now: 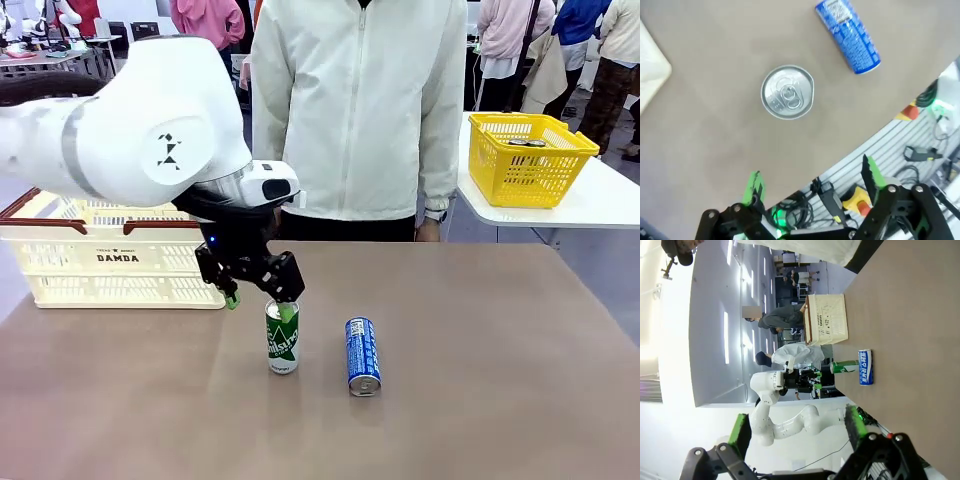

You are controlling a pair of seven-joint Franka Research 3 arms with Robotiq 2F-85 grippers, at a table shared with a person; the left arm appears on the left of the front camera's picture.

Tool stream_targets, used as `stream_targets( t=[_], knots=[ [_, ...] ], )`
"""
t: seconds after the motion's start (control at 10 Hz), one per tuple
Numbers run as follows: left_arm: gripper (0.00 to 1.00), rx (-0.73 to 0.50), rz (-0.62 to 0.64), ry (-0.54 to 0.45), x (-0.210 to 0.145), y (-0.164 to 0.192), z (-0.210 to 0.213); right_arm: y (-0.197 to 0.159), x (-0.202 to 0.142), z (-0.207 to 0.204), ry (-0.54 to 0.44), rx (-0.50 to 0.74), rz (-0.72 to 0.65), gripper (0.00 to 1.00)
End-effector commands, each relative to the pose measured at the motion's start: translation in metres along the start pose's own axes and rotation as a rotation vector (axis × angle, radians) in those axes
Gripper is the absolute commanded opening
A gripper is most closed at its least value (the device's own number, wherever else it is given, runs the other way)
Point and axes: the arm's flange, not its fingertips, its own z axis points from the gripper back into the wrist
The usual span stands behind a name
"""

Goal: Place the drinks into the Shopping basket.
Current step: Pick up one drink and place it into the Shopping basket.

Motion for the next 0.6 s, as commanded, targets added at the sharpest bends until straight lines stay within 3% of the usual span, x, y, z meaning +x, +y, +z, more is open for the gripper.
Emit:
stream_targets(
  t=[0.0,0.3,0.5],
  knots=[
    [1.0,0.047,0.034,-0.059,-0.011,0.01,0.005,0.004,-0.001,0.002,0.011,-0.005,-0.001,1.0],
    [1.0,0.013,0.012,-0.03,-0.002,0.006,0.004,0.004,-0.001,0.002,0.011,-0.005,-0.001,1.0],
    [1.0,0.051,0.212,-0.001,0.021,-0.004,-0.01,0.004,-0.001,0.002,0.011,-0.005,-0.001,1.0]
  ],
)
